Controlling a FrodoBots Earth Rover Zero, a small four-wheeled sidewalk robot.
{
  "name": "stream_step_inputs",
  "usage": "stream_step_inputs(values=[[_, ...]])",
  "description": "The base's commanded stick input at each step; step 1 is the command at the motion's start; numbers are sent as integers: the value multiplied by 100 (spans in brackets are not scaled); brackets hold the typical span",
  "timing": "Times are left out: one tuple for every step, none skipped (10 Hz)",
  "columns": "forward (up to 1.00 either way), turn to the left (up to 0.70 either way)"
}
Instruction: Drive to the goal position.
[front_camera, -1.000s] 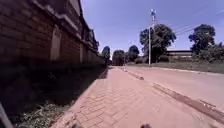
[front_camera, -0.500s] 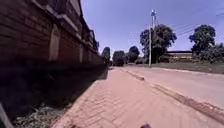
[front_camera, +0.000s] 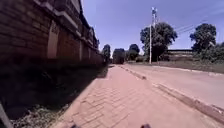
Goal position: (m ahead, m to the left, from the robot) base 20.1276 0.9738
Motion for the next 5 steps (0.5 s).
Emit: stream_step_inputs(values=[[30, 0], [30, 0], [30, 0], [30, 0], [30, 0]])
